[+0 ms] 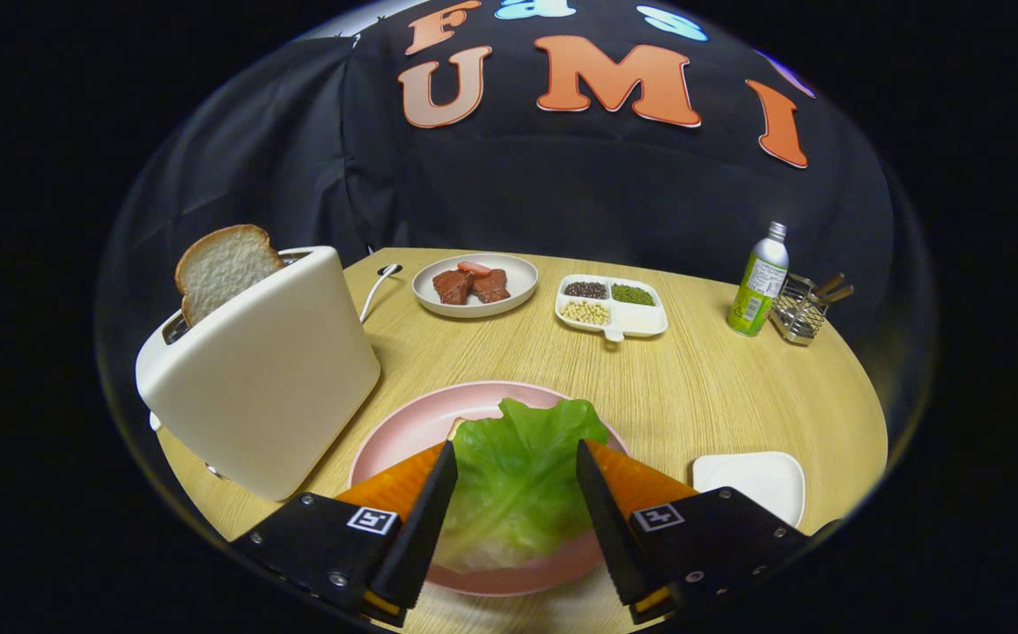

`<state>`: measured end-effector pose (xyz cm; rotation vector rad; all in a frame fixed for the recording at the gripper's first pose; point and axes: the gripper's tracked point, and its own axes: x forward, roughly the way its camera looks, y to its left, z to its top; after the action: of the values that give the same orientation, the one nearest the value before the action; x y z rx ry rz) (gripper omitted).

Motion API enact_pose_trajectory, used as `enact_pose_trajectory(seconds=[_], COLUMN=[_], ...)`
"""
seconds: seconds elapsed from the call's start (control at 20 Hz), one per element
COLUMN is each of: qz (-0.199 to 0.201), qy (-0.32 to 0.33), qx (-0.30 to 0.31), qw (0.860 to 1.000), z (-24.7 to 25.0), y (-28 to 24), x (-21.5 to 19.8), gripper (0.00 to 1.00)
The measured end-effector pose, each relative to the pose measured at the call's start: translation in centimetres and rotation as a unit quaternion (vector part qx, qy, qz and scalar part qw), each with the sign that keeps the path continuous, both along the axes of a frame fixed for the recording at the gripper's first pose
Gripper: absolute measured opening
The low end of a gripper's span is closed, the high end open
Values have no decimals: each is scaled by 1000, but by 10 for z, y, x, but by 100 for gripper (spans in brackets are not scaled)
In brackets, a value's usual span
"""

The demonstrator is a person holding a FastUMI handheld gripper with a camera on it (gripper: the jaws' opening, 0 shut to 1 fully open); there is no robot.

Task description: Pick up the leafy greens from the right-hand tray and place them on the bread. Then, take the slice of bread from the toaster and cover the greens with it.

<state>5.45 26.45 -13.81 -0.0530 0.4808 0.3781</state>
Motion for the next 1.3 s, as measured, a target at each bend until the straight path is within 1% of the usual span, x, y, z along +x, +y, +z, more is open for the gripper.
enact_pose_trajectory(seconds=[0.15, 0.2, 0.3, 0.5, 0.95, 1.3], qz=[-1, -1, 1, 5, -10, 19], qy=[-21, -30, -47, -77, -150, -162], qx=[4, 3, 4, 14, 35, 57], qw=[1000, 1000, 999, 997, 988, 985], z=[21, 29, 46, 84, 158, 180], y=[5, 7, 14, 35, 90, 157], x=[-1, -1, -3, -6, -17, -40], gripper=[90, 94, 98, 98, 97, 97])
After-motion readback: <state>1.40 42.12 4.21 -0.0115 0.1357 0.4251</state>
